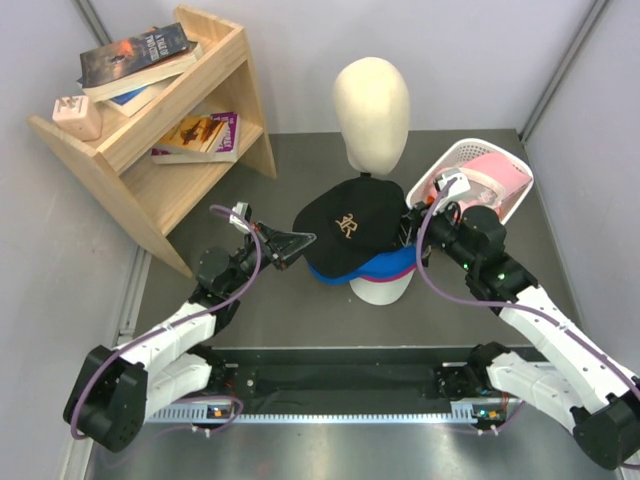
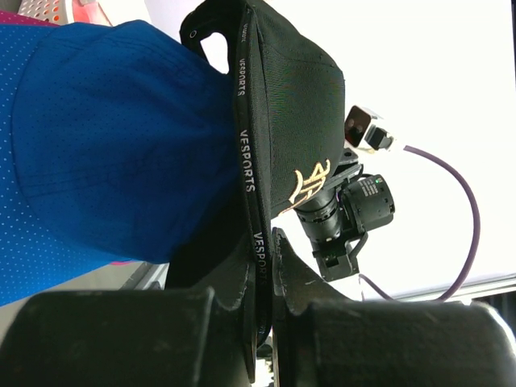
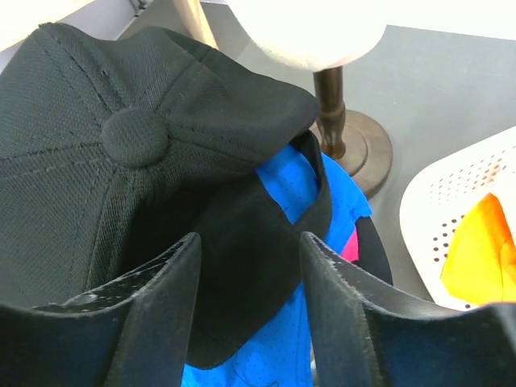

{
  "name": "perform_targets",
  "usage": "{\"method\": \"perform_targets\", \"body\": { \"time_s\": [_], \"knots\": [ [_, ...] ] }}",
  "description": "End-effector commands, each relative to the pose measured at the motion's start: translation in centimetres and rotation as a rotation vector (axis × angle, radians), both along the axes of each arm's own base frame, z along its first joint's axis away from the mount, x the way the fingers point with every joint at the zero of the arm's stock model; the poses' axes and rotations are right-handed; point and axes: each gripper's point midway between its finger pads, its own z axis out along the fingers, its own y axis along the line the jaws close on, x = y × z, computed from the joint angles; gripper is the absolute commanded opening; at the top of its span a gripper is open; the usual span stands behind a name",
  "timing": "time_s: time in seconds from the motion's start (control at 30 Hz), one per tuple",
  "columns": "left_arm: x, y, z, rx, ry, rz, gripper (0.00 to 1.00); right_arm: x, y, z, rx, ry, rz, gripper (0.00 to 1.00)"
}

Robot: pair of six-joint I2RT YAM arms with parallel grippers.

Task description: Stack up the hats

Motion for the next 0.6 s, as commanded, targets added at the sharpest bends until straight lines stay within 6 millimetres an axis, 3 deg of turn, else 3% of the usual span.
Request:
{"method": "perform_targets", "body": {
  "time_s": [0.0, 0.23, 0.47, 0.57],
  "knots": [
    [-0.1, 0.1, 2.7, -0.021, -0.106, -0.001, 0.00, 0.2, 0.6, -0.1, 0.015, 0.000, 0.033, 0.49],
    [-0.2, 0.2, 3.0, -0.019, -0.118, -0.003, 0.00, 0.4, 0.7, -1.4, -0.012, 0.033, 0.040, 0.38],
    [-0.4, 0.2, 3.0, -0.009, -0.122, -0.010, 0.00, 0.8, 0.5, -2.0, -0.035, 0.037, 0.038, 0.42],
    [-0.4, 0.2, 2.8, -0.005, -0.120, -0.010, 0.00, 0.8, 0.6, -2.1, -0.043, 0.033, 0.049, 0.34]
  ]
}}
